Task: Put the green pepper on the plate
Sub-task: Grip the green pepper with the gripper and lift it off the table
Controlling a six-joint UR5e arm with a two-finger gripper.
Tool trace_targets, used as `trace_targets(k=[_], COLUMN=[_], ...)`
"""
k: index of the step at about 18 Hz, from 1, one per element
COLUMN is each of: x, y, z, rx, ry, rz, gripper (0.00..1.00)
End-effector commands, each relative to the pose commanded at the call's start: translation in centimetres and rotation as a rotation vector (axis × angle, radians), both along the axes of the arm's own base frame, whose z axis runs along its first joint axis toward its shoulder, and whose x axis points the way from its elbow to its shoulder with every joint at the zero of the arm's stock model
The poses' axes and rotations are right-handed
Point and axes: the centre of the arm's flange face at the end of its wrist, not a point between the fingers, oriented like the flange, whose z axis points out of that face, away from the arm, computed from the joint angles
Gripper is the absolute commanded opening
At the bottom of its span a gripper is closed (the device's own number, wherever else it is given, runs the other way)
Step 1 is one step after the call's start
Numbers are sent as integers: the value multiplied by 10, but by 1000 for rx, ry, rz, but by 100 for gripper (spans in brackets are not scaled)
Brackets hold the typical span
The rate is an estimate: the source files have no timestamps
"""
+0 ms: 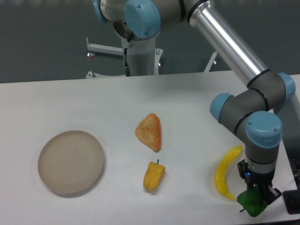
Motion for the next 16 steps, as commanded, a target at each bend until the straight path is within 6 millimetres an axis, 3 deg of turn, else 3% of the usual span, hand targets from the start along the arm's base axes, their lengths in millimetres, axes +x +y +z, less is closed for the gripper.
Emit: trace_targets(k=[5,8,11,14,16], x=[14,25,43,84,122], y=[3,-7,-19,-25,-27], z=[6,11,28,54,69], rx=[-7,-13,-7,-25,-23], ry=[-6,-33,-85,-145,-194], rz=[-7,25,58,115,155], gripper=[33,32,33,33,33])
